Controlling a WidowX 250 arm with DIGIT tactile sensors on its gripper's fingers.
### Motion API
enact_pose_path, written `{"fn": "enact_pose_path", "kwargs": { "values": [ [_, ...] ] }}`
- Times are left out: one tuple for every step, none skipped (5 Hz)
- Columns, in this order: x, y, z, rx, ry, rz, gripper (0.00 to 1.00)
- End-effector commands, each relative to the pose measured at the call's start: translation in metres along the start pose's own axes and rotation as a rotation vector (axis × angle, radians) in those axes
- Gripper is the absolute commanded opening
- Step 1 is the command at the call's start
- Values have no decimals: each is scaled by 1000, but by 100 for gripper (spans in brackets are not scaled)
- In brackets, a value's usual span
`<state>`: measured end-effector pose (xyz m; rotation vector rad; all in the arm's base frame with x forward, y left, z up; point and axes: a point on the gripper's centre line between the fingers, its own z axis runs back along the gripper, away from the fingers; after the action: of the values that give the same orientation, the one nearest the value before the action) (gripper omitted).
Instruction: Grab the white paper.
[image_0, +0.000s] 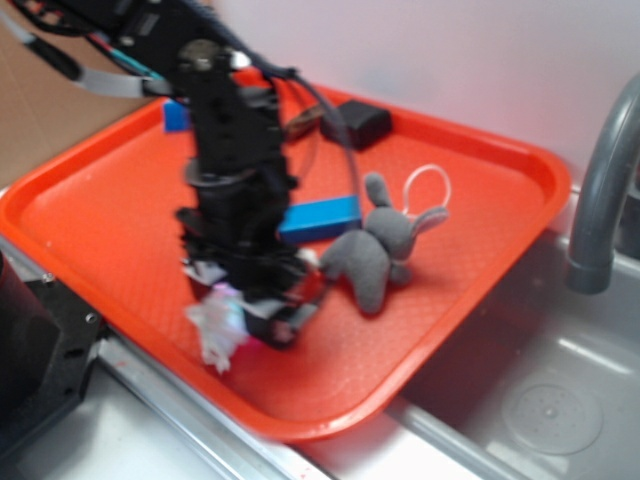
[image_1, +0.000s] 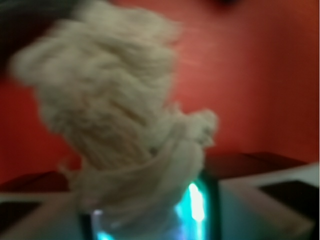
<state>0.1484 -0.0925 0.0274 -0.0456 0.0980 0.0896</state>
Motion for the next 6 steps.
{"fn": "enact_pose_path", "kwargs": {
  "values": [
    [-10,-8,58,-44,-82,-192,0],
    [-11,-12,105,-10,-112,-260,0],
    [-10,-2,133,23,-145,-215,0],
    [3,31,155,51,-177,-60,0],
    [14,62,167,60,-206,46,0],
    [17,85,173,65,-227,100,0]
  ]
}}
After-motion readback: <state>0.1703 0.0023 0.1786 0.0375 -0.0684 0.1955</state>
